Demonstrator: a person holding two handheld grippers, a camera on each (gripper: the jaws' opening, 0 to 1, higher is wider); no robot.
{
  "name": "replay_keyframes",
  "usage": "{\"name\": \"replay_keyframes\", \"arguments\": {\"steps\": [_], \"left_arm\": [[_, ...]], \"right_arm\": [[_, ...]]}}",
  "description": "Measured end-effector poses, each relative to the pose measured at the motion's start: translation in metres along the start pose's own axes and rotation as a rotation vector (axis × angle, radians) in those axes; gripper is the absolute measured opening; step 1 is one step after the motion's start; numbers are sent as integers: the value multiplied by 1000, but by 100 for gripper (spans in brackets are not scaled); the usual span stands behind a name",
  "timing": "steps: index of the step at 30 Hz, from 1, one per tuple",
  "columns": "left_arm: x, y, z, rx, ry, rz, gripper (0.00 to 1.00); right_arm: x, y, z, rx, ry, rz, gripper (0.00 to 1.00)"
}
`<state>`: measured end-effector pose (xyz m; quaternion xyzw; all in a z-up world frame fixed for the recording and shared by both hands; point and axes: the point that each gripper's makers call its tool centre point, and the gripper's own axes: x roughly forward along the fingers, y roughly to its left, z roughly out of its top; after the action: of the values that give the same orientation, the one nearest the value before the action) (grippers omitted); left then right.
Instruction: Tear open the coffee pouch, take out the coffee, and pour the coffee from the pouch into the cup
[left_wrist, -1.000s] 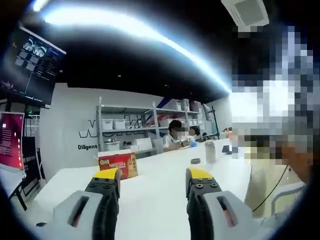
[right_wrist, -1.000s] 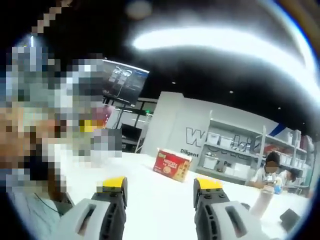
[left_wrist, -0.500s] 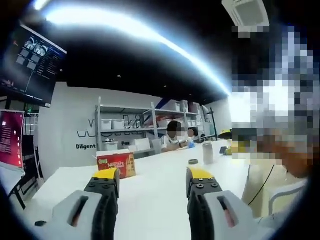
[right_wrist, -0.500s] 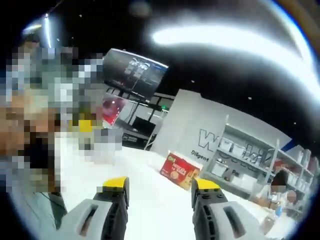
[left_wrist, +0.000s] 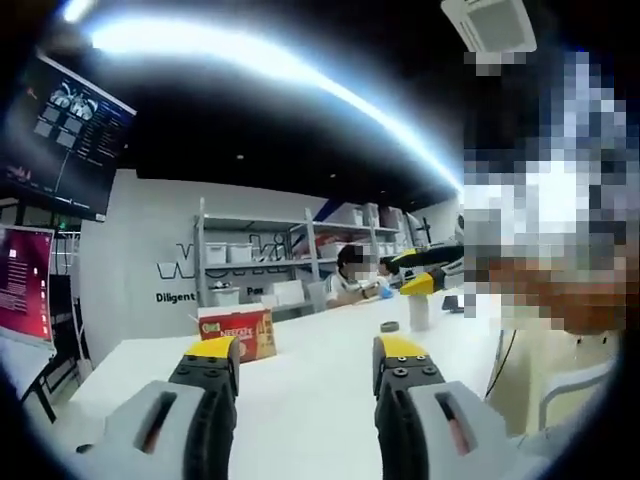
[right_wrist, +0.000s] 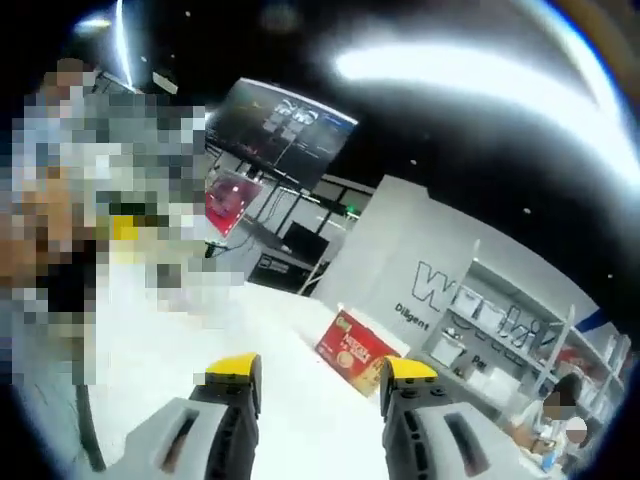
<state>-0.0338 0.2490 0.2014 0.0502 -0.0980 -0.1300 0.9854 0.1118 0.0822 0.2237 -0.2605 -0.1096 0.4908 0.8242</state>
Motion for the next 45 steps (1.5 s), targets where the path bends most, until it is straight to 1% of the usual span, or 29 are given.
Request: {"name": "replay_keyframes", "arguments": {"steps": [2,4,10,12,14,17,21,24,27,29,33,37,42,45], "left_arm": [[2,-2,-3,-3,7,-6,56],[3,-4,-4,4,13,-9,56],[6,-5,-6,10,19,-14,56],[7,-5,-7,11,23,-14,56],[6,-3,-7,12,22,-11,56],[6,-1,-8,14,22,-8,56],[5,6,-10,10,26,2,56],[4,9,-10,9,25,10,56],[5,9,-13,8,26,11,55],[8,6,-17,9,33,3,55],[14,4,-26,16,52,-1,55],[17,4,-33,34,68,3,55],[22,2,-42,28,86,-3,55],[25,2,-48,29,99,-6,54]], "right_arm": [[13,-2,-3,-12,4,31,47],[24,-5,-6,-17,18,41,47],[62,-12,-9,-56,35,101,47],[75,-14,-9,-67,30,126,47],[86,-15,-12,-74,43,144,46],[103,-19,-16,-113,64,174,45],[126,-28,-19,-126,83,203,43],[141,-34,-23,-127,105,230,38],[153,-40,-24,-143,120,233,38],[167,-49,-24,-146,136,227,40],[183,-59,-26,-178,164,220,40],[204,-76,-31,-194,192,197,40],[230,-91,-41,-210,232,177,39],[244,-97,-50,-241,265,184,35]]}}
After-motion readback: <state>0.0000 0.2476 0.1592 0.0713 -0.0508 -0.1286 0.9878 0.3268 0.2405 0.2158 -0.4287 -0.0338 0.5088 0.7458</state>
